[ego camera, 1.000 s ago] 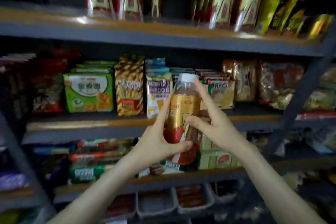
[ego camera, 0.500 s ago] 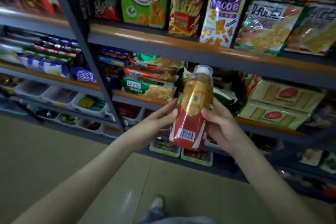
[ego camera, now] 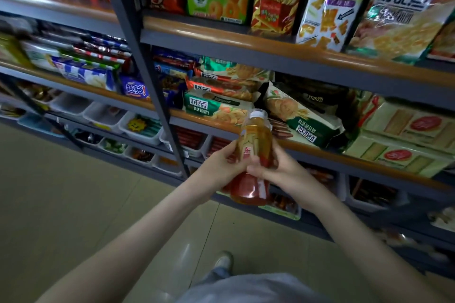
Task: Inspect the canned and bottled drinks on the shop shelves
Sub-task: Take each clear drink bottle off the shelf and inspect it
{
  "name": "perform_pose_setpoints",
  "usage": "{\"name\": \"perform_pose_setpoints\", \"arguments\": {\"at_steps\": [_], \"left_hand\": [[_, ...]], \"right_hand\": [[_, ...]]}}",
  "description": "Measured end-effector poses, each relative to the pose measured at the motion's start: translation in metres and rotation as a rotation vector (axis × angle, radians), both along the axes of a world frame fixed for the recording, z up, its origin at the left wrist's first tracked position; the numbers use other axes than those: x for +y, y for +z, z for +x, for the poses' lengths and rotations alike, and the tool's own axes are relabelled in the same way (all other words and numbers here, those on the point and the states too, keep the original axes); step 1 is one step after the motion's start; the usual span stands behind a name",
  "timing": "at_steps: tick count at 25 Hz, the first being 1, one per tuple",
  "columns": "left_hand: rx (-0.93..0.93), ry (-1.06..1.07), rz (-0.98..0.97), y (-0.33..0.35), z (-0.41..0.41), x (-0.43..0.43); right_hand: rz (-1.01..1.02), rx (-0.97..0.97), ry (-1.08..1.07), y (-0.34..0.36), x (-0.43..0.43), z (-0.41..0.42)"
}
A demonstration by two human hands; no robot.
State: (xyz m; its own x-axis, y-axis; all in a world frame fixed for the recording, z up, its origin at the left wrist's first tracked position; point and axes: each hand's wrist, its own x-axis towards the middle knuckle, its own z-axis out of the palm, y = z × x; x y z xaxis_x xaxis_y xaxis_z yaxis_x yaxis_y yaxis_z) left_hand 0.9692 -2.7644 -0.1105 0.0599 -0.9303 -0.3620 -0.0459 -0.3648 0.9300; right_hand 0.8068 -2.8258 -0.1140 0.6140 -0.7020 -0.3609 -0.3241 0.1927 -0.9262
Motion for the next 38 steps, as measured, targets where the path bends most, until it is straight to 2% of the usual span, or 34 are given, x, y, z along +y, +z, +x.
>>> {"name": "perform_pose_setpoints", "arguments": {"at_steps": [3,6,9,12,14,18,20,22,25,27,33,35,38], "left_hand": [[0.072,-0.076,0.01,0.003,0.005,-0.003],[0.3,-0.088,0.067,-0.001,0.0,-0.01],[0.384,-0.023,0.119,0.004,-0.006,-0.018],[0.425,0.063,0.264,0.008,-0.013,-0.023],[0.428,0.084,0.303,0.007,-0.017,-0.025],[0.419,0.083,0.323,0.008,-0.019,-0.03],[0.388,0.067,0.333,0.01,-0.021,-0.031],[0.334,0.043,0.285,0.009,-0.021,-0.032],[0.234,-0.064,0.103,0.003,-0.019,-0.029],[0.154,-0.153,-0.029,0.004,-0.02,-0.028],[-0.204,-0.242,-0.426,0.061,-0.008,-0.051],[-0.322,-0.262,-0.58,0.101,0.0,-0.068],[-0.376,-0.375,-0.807,0.173,0.017,-0.098]], "right_hand": [[0.058,-0.129,-0.104,-0.001,-0.002,-0.004],[0.073,-0.186,-0.13,-0.002,-0.006,-0.011],[0.082,-0.214,0.029,-0.004,-0.008,-0.024],[-0.11,-0.006,0.238,-0.011,-0.002,-0.035],[-0.297,0.069,0.165,-0.017,0.001,-0.034],[-0.454,0.082,0.039,-0.022,0.004,-0.032],[-0.467,0.116,0.065,-0.025,-0.001,-0.037],[-0.296,-0.03,0.062,-0.027,-0.007,-0.044],[0.139,-0.345,-0.233,-0.014,-0.02,-0.048],[0.198,-0.37,-0.308,-0.001,-0.029,-0.042],[-0.386,-0.072,-0.301,0.079,-0.039,-0.02],[-0.562,-0.121,-0.361,0.119,-0.045,-0.015],[-0.89,-0.327,-0.462,0.183,-0.055,-0.012]]}}
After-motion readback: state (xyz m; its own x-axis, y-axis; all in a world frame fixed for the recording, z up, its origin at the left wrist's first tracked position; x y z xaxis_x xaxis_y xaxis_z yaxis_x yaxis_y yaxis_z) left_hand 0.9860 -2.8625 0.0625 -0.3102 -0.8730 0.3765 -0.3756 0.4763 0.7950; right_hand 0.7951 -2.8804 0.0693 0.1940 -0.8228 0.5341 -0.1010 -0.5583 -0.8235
